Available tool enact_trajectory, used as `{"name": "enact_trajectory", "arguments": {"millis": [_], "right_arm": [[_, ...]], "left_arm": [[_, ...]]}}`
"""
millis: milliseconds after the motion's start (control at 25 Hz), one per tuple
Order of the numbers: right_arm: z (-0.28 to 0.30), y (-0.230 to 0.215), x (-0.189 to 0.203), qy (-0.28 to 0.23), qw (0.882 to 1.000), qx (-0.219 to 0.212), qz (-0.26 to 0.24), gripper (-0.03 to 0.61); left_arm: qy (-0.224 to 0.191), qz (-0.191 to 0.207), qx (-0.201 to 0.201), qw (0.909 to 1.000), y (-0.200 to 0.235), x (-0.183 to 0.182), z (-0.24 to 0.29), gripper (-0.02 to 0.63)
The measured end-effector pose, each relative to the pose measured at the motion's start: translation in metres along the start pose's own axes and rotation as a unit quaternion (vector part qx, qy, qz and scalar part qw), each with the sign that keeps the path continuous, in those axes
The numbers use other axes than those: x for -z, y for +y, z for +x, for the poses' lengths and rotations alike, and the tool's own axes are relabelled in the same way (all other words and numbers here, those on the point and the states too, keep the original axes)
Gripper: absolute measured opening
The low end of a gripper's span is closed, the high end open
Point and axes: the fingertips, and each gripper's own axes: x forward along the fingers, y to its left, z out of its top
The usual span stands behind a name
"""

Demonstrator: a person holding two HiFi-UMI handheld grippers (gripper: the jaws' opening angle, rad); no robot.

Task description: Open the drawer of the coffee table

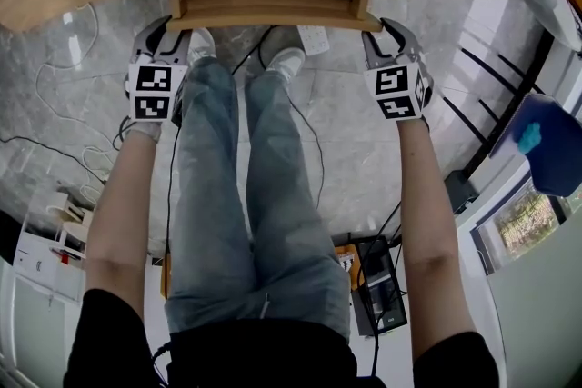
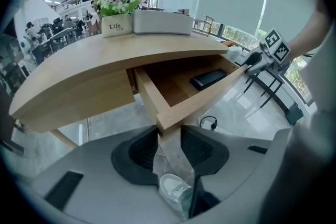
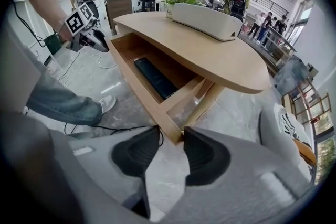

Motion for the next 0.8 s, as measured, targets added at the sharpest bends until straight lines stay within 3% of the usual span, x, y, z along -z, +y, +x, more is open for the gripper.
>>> {"name": "enact_trajectory", "arguments": {"millis": [800], "right_arm": [[-0.016, 0.054, 0.047, 0.033, 0.999, -0.026, -0.014, 0.135]], "left_arm": [[0.039, -0.006, 0.006, 0.9992, -0.042, 0.058, -0.019, 0.143]]}}
